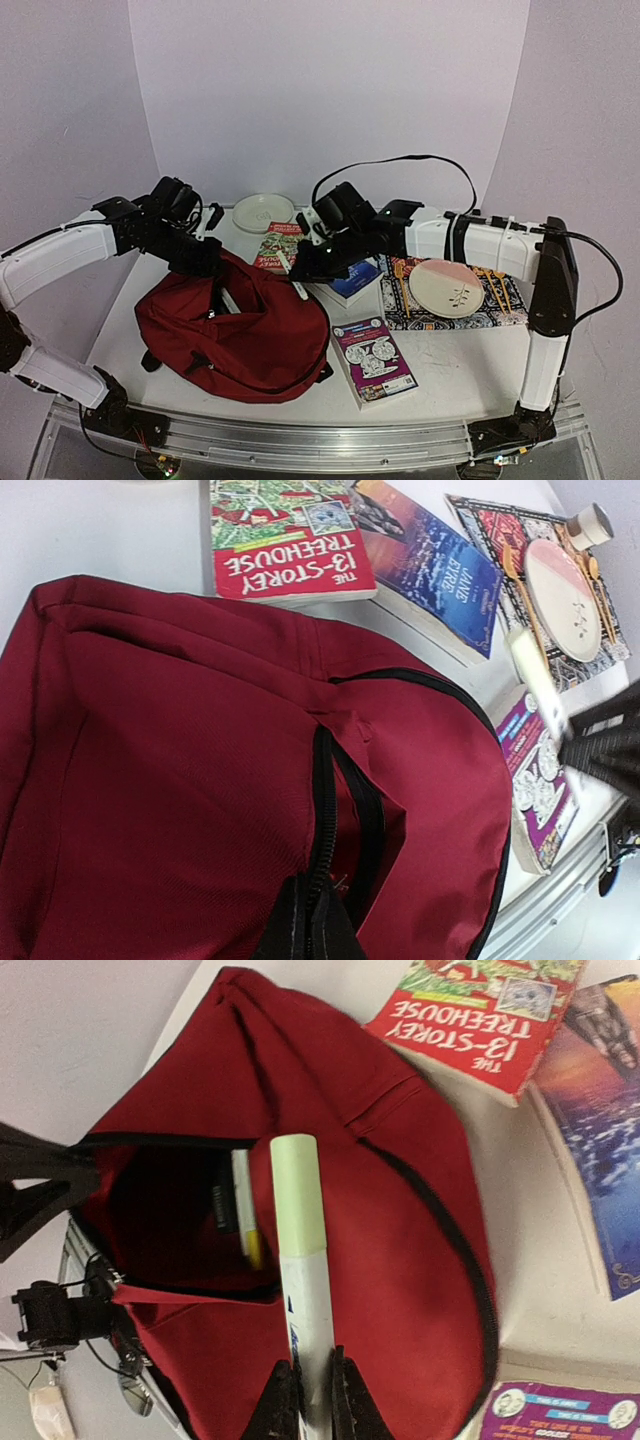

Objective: Pack the student bag
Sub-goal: Pick up the student bag from the center of the board, then place the pen in the lower front pocket of the bag.

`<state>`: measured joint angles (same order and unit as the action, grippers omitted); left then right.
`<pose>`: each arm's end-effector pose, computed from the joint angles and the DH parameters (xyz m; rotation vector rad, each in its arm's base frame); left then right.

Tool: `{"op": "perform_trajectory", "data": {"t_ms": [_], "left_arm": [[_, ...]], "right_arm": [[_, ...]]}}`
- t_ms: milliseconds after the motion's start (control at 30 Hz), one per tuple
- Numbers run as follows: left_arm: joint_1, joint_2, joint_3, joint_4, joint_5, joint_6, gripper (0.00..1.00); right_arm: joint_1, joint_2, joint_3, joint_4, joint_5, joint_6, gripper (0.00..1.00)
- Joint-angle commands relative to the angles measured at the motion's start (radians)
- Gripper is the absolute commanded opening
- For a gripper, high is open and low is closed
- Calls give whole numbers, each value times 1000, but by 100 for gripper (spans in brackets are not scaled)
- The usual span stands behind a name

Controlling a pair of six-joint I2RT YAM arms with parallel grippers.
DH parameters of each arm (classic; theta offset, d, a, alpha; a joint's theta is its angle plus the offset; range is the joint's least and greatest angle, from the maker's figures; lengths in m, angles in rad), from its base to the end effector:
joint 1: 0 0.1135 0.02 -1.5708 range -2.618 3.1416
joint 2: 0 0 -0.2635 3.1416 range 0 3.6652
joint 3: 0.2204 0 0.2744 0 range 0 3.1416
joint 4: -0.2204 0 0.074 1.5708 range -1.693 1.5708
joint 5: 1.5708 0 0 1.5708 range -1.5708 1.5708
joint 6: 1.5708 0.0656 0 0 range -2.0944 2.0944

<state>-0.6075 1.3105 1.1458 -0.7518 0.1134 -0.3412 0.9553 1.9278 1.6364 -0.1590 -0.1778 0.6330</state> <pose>0.2510 -0.1835 0.2730 0.3887 2.5305 -0.5260 0.2853 0.4235 0.2806 -0.4789 2.1720 1.1322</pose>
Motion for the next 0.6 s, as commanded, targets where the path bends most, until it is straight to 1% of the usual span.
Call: {"op": "perform_trajectory", "data": {"t_ms": [0, 300, 433, 567], "left_arm": [[0, 5, 50, 112, 94, -27, 0], [0, 1, 30, 135, 133, -43, 0], [0, -4, 19, 142, 154, -50, 0], [0, -9, 2, 149, 175, -59, 0]], "right_arm": [[38, 21, -2, 58, -111, 62, 0], [64, 143, 59, 114, -243, 133, 0], [67, 182, 76, 142, -258, 161, 0], [66, 209, 107, 182, -240, 200, 0]]}}
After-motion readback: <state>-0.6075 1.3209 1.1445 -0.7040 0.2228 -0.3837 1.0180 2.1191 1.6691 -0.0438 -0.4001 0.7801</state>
